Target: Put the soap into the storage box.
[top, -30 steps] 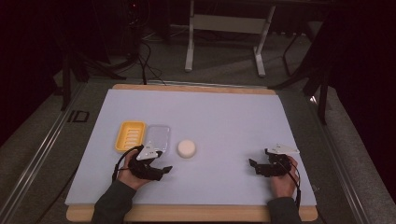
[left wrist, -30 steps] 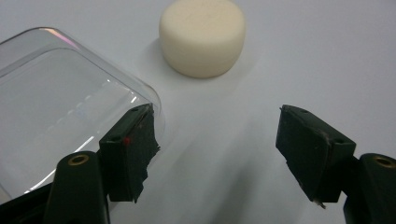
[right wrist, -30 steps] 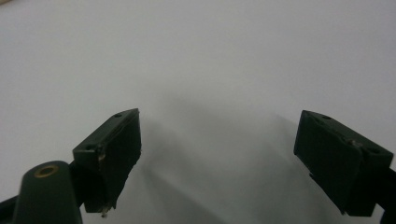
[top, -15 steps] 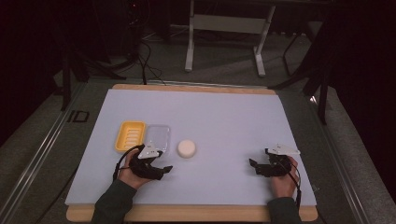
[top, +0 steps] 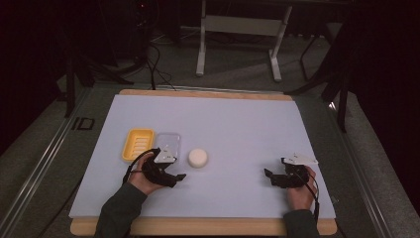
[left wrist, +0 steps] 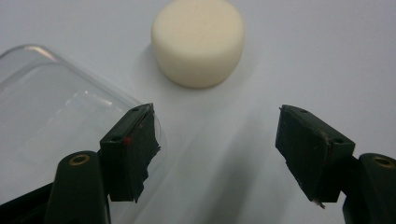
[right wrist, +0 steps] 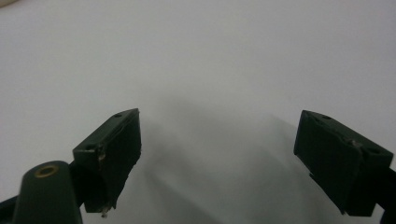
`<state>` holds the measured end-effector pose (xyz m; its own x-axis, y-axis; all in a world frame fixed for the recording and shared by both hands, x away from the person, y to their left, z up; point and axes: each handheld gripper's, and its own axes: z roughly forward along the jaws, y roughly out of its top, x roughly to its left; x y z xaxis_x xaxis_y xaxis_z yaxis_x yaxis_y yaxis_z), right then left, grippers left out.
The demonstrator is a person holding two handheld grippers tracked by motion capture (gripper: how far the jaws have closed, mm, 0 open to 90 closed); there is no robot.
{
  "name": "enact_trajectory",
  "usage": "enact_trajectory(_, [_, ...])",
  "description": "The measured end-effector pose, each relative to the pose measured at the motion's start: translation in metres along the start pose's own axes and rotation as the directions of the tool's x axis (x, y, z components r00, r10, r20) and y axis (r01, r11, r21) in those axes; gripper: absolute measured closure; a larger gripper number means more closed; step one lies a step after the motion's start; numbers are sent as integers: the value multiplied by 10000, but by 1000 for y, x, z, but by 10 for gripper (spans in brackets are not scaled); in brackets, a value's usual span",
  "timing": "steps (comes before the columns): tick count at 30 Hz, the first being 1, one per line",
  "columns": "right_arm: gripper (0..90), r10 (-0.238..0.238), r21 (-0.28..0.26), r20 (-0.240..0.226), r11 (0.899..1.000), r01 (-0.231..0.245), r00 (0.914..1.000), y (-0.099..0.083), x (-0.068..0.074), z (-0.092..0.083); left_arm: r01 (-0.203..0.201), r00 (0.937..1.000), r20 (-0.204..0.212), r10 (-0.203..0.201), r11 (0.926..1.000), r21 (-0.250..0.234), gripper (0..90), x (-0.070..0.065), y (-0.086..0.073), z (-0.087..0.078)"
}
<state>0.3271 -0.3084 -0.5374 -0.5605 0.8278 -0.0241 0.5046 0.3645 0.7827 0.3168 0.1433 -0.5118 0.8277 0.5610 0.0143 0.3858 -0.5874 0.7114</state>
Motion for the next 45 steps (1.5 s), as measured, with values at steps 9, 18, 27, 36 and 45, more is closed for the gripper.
enact_trajectory(9, [146,2,10,-24,10000,-2,10000,0,0,0,-637,9973,398,618,9969,470,269,9,24,11])
enact_trajectory(18, [146,-14,30,-20,10000,14,10000,0,0,0,-1029,9927,711,975,9916,781,239,20,40,21])
enact_trajectory(27, [146,-53,77,-9,10000,54,10000,0,1,0,-1738,9814,1019,1624,9780,1155,189,24,56,33])
enact_trajectory(36, [146,-131,107,-11,9999,131,9999,0,2,1,-2235,9695,1371,2029,9620,1570,163,27,67,44])
enact_trajectory(45, [146,-212,218,6,9995,212,9998,1,2,2,-2641,9575,1719,2316,9435,2000,155,27,73,56])
